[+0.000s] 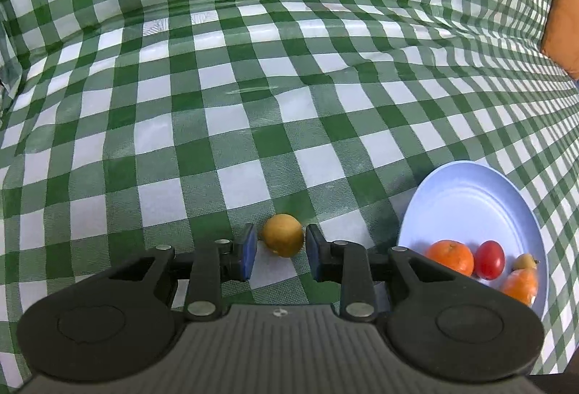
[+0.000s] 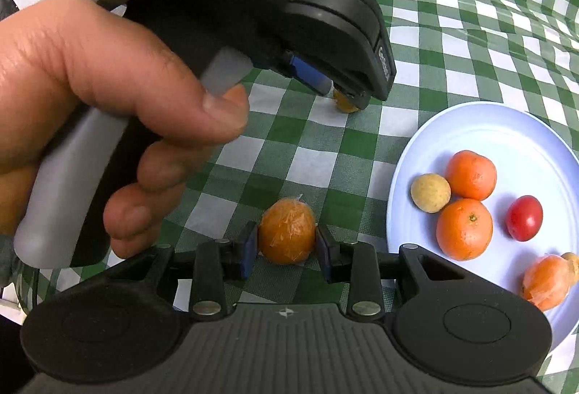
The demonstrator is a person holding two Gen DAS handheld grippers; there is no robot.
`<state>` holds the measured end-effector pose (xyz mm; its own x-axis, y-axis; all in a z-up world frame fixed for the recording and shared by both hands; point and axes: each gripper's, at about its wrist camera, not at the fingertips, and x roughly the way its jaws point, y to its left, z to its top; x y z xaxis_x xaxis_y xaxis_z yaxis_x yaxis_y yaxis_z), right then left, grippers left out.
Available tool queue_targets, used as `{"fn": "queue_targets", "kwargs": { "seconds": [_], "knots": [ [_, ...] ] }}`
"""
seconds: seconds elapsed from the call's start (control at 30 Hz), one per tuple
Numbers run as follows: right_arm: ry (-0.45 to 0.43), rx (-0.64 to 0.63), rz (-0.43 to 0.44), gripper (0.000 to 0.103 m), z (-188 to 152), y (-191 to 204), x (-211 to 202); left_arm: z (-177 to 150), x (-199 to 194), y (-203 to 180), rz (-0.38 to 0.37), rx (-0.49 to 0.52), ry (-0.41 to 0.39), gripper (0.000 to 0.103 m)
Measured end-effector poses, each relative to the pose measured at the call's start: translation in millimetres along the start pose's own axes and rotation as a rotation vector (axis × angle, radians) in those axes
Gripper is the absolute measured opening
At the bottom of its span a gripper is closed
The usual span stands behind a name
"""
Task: Organize fruits
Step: 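Grasp a small yellow fruit with the left gripper while the right gripper grasps the bagged orange, then carry both fruits over the blue plate and open both grippers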
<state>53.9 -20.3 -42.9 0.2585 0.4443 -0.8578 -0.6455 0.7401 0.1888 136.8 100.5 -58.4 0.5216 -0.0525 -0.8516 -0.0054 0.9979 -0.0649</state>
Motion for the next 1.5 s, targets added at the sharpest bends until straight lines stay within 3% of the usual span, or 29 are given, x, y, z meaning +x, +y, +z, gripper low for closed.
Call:
{"fn": "queue_targets", "kwargs": {
  "seconds": [0.07,0.37,0.57,0.83,1.13,1.5],
  "knots": [
    [-0.002,-0.002,0.0,0.036,0.4,0.1,1.1,-0.6,-1.8,2.3,-0.009,-0.004,0.001,0.026],
    [-0.032,-0.01,-0.018,0.036,1.4,6.0,-11.2,-0.1,-31.8,33.3,0.045,-0.042,-0.027,0.025],
    [-0.017,-0.041,-0.04,0.036,1.9,14.5,-5.0,-12.5,-26.8,50.8,0.063,-0.035,0.063,0.026],
    [-0.013,-0.047,-0.05,0.036,3.9,20.9,-2.2,-13.8,-24.5,46.3,0.064,-0.025,0.065,0.027],
    [-0.161,-0.028,-0.051,0.036,22.9,14.5,-46.8,-5.6,-62.2,41.7,0.068,-0.042,-0.034,0.027],
    [-0.187,0.015,-0.085,0.036,25.1,-9.0,-57.4,-1.1,-81.6,29.0,0.077,-0.058,-0.115,0.027]
  ]
}}
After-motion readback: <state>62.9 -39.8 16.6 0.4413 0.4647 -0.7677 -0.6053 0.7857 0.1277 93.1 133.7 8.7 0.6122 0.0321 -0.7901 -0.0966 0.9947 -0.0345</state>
